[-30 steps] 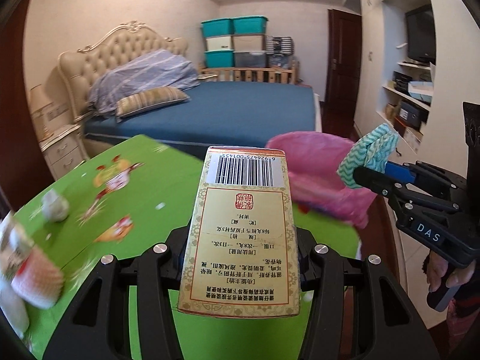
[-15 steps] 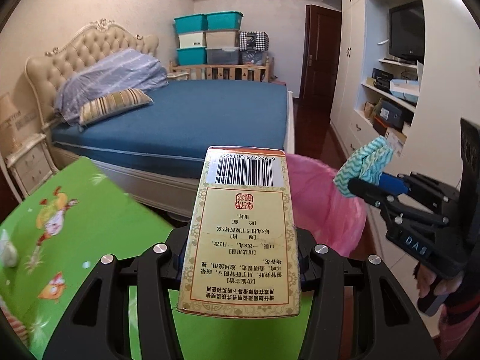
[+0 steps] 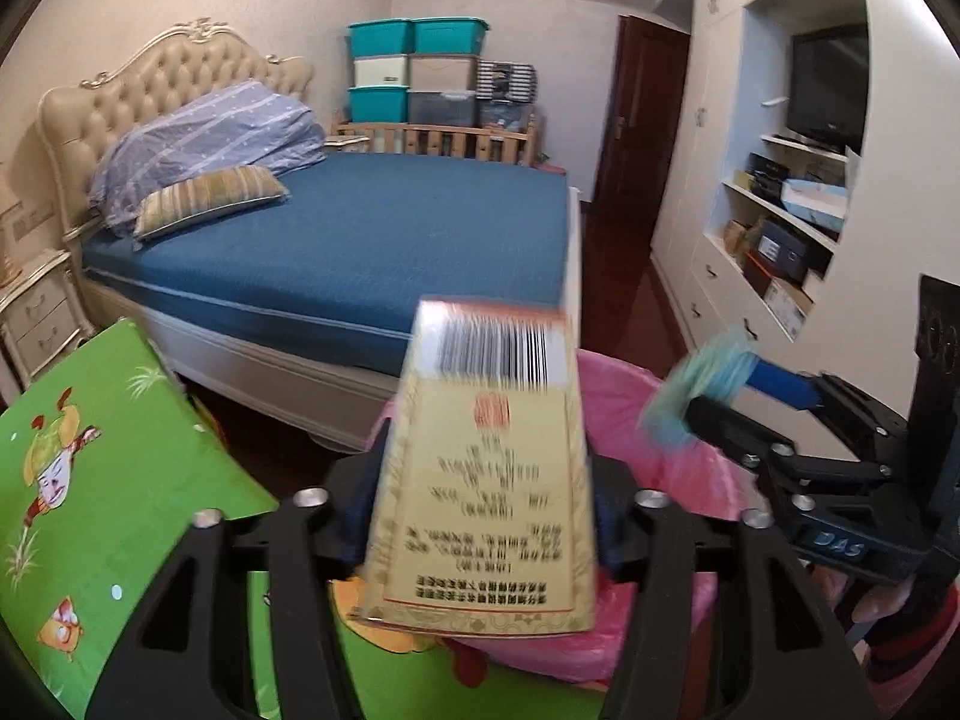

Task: Collect trash
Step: 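Carry the cream box and teal cloth to the pink bin and release both, then grasp a white foam block with the left tool while the right tool grasps the white paper wrapper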

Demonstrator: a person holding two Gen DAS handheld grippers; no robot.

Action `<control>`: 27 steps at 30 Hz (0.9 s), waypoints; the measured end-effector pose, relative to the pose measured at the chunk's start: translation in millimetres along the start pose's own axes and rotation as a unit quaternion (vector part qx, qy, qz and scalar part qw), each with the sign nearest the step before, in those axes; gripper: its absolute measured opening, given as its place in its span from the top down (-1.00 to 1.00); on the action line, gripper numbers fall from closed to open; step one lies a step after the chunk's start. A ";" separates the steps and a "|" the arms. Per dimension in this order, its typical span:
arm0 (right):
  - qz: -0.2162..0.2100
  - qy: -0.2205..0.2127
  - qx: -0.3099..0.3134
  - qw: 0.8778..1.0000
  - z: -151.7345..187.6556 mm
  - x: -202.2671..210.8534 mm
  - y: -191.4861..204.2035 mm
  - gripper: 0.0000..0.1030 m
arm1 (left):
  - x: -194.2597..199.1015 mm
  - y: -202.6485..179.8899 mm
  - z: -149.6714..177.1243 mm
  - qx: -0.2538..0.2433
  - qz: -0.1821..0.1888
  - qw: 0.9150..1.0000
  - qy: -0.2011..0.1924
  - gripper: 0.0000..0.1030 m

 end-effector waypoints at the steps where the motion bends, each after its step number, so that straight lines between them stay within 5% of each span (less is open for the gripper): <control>1: 0.000 -0.002 -0.002 1.000 -0.7 2.3 -1.1 -0.38 | 3.8 4.8 0.4 0.003 -0.007 1.000 -0.006 -0.56; 3: 0.001 -0.010 -0.003 1.000 -1.7 10.6 -2.0 -0.38 | 17.5 17.0 1.5 0.010 -0.026 0.999 -0.027 -0.75; 13: -0.019 -0.020 0.021 0.999 12.7 55.3 47.7 -0.44 | 109.9 89.8 53.7 0.019 -0.112 0.993 -0.023 -0.82; 27: -0.129 0.025 0.063 0.989 68.3 56.6 231.5 -0.52 | 250.0 161.8 177.3 0.042 -0.196 0.980 0.017 -0.83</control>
Point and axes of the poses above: each gripper's, at about its wrist camera, not at the fingertips, and x roughly against the way its jaws point, y to its left, z to its underside, the point moved 8 cm from there along -x, roughly the way its jaws point, and after that the axes turned 7 degrees about -x, right-handed, at the moved point
